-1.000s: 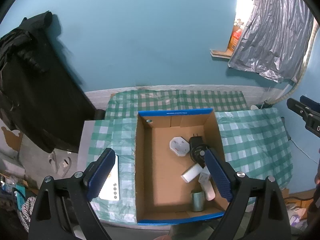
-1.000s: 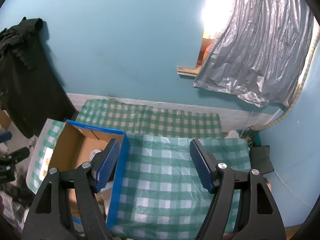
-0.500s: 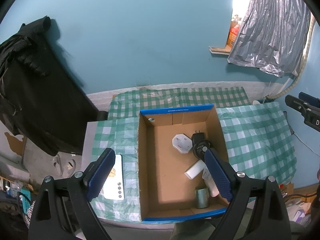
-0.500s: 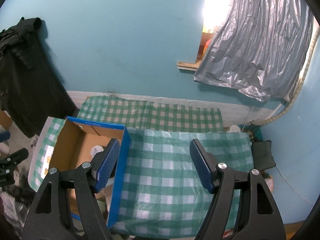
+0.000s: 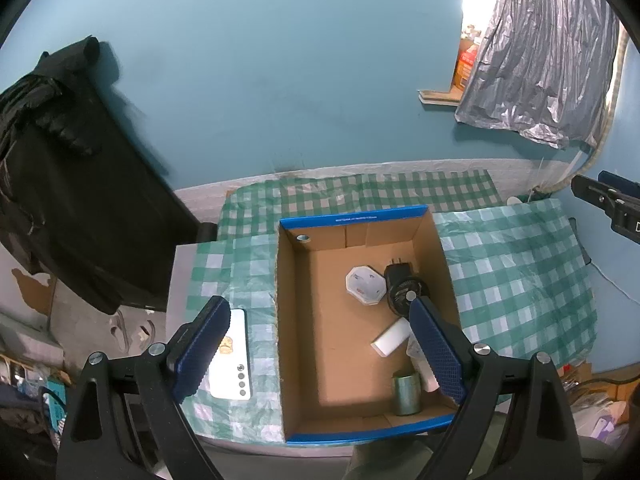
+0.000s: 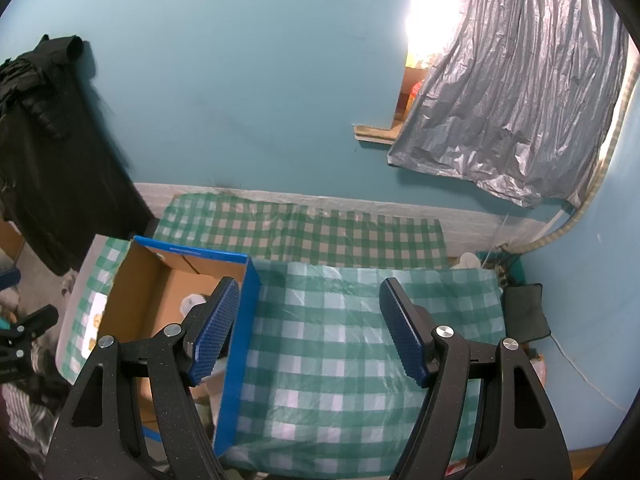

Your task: Organize rigid objects

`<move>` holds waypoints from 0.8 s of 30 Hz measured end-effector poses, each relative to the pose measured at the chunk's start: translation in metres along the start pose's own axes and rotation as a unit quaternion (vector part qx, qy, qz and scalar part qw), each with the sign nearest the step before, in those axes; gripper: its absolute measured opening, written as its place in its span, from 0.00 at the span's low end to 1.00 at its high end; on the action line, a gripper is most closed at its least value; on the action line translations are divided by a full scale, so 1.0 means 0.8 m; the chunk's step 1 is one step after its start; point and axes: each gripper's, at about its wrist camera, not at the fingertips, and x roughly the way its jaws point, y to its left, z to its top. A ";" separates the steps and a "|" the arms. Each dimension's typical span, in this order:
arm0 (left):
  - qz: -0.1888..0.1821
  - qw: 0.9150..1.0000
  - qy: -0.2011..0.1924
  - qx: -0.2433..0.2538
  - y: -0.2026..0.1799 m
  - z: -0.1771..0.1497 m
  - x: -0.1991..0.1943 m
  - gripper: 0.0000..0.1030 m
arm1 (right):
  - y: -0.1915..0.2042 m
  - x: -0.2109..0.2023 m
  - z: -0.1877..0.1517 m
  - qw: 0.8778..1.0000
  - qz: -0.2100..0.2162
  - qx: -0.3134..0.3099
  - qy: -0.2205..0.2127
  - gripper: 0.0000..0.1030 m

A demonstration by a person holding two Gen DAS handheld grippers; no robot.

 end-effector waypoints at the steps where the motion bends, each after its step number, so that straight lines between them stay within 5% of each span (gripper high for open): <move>1: 0.000 1.000 0.001 -0.001 0.000 0.000 0.000 0.90 | 0.000 0.000 0.000 1.000 0.000 0.000 0.001 0.70; 24: 0.002 1.000 0.001 -0.003 -0.003 0.015 0.006 0.90 | 0.004 0.007 0.010 1.000 0.006 -0.015 0.002 0.70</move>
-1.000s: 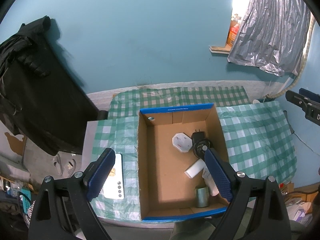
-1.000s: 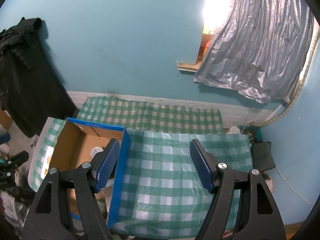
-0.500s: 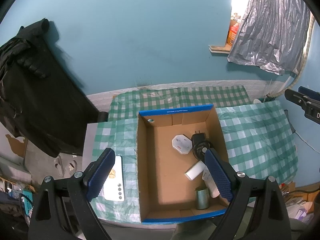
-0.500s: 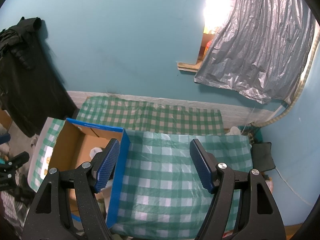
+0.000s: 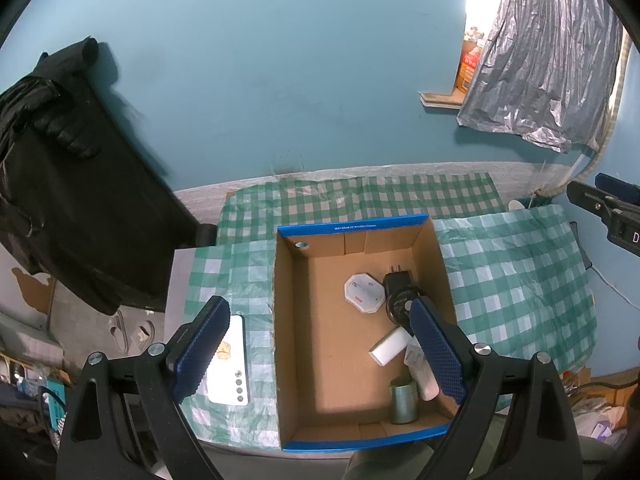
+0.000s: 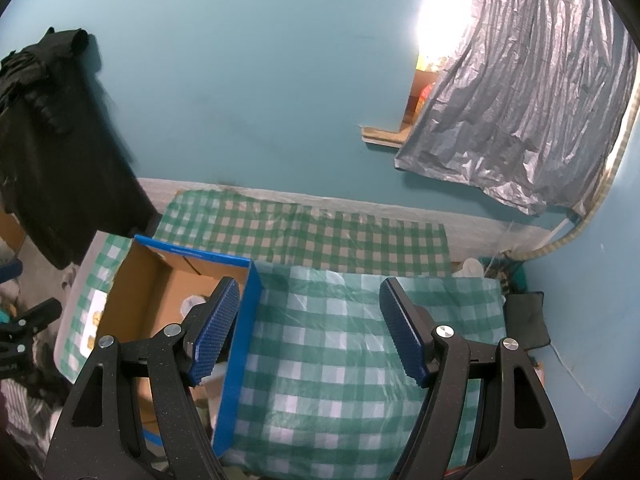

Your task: Organize rigid objects

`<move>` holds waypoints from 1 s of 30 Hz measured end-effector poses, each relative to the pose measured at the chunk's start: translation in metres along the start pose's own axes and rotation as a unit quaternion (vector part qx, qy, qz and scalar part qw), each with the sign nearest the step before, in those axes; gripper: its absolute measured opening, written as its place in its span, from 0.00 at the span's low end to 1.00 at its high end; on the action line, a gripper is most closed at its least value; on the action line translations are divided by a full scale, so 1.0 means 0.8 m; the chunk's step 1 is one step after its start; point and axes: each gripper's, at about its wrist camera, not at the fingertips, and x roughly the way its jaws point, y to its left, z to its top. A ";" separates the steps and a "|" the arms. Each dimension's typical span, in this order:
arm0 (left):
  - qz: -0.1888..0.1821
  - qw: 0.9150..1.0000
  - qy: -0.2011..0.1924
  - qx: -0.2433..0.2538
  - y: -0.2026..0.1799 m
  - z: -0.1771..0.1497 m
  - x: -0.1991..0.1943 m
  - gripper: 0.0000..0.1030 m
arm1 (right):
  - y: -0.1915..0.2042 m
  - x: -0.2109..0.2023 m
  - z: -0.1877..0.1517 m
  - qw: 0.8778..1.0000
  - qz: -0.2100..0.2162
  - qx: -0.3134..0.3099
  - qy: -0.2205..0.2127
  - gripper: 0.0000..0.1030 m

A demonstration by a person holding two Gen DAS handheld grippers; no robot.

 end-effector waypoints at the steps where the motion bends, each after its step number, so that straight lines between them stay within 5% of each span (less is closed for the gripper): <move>1: 0.000 1.000 0.000 0.000 0.000 0.000 0.000 0.90 | 0.000 0.000 0.000 1.000 0.000 -0.001 0.000 0.70; 30: 0.004 1.000 0.003 -0.005 0.004 0.000 0.003 0.91 | -0.002 0.006 -0.004 1.000 0.001 -0.001 0.007 0.70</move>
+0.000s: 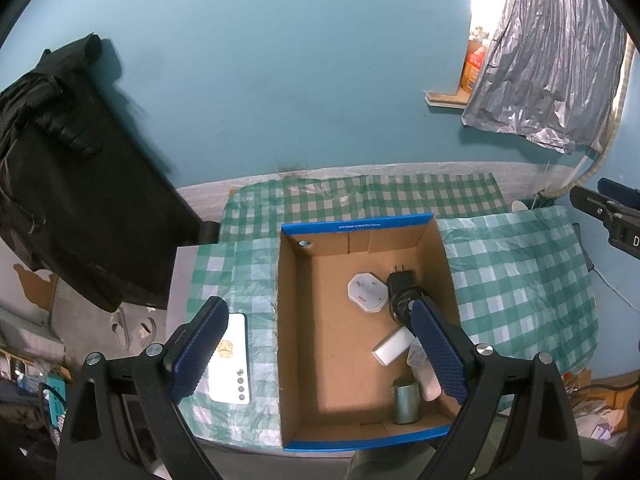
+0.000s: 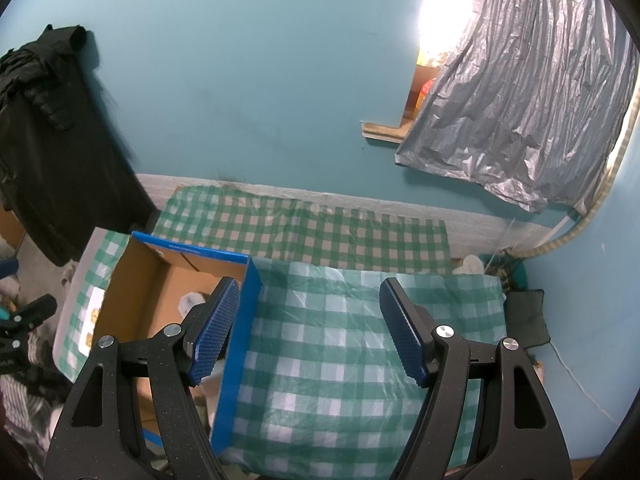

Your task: Organize rigid objects

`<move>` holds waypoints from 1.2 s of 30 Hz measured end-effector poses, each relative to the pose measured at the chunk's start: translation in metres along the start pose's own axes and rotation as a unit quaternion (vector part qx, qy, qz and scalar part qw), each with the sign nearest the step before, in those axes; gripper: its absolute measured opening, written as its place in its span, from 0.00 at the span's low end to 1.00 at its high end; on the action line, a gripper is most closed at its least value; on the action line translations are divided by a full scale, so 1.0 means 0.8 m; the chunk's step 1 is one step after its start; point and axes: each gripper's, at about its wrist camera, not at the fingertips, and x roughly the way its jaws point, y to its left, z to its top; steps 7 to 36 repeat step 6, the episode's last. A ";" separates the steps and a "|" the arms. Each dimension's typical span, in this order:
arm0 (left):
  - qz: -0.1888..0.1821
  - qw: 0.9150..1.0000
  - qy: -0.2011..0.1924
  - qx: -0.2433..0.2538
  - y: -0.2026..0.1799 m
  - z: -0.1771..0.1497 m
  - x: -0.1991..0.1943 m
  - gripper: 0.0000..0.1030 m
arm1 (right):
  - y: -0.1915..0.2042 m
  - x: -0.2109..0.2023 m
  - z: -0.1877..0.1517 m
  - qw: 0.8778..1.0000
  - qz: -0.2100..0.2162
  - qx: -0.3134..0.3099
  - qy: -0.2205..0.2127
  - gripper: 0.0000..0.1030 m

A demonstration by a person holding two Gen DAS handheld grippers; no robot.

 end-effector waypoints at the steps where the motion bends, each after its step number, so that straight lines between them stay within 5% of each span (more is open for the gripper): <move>1: 0.000 1.000 0.000 0.000 -0.001 0.000 0.000 0.91 | 0.000 0.000 0.000 1.000 0.000 0.000 0.000 0.70; 36: 0.004 1.000 0.002 0.003 -0.003 0.000 0.000 0.91 | -0.001 0.000 0.000 1.000 0.001 0.000 0.001 0.70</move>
